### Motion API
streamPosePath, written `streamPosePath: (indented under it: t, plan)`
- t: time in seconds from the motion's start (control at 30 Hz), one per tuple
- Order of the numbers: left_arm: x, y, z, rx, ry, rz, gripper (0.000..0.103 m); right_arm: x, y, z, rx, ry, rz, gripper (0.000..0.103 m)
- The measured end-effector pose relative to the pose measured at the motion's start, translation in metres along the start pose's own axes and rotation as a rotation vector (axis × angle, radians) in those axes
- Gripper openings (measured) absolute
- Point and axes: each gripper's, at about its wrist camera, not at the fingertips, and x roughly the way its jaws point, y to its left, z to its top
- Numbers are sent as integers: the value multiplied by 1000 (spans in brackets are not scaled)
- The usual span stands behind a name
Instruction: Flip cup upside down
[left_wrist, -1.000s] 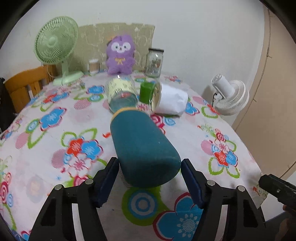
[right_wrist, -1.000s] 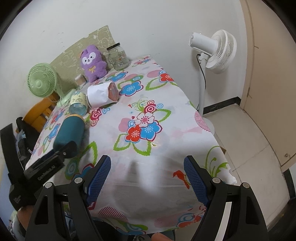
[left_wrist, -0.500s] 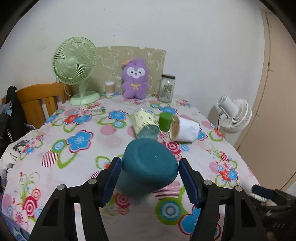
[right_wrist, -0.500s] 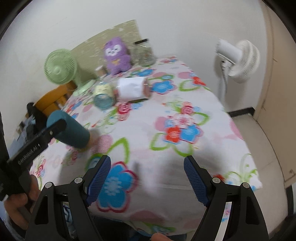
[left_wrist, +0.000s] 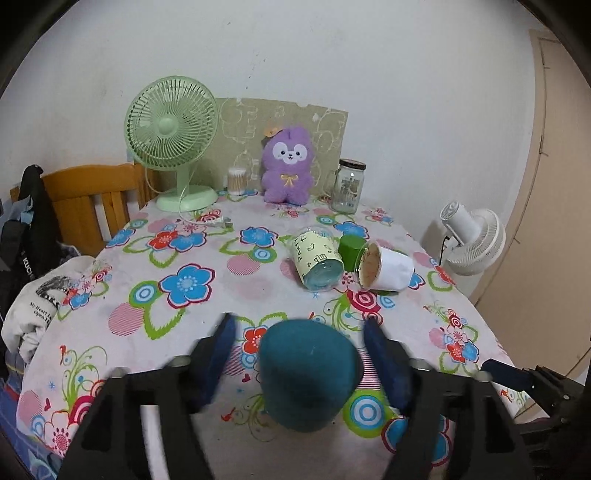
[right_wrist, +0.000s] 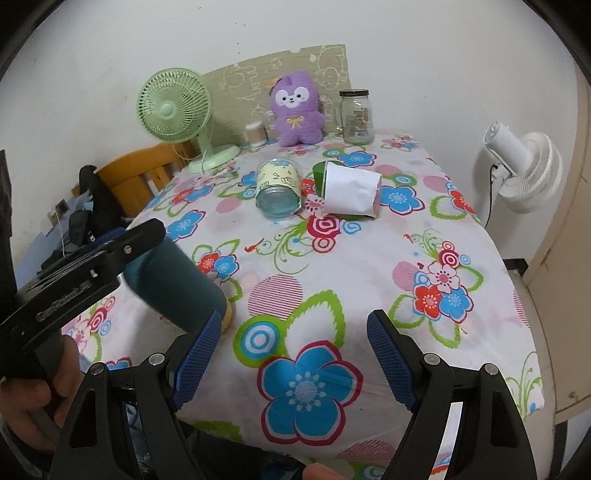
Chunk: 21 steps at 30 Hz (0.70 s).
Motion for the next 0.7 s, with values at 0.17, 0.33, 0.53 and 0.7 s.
streamPosePath:
  t: [0.17,0.33,0.53,0.7]
  plan:
    - [-1,5,-2,-3,-3,8,101,-1,-2,-1,8,5,-8,83]
    - [11,9,-6,-14,48,-9,101,-1,0,-4,9,13,-9,83]
    - [17,7,-9,-16,65,-23,101,-1,0,-4,9,14,-15,83]
    - [13,10,-7,-23,56,-25,101,-1,2,-2,3,11,-12,83]
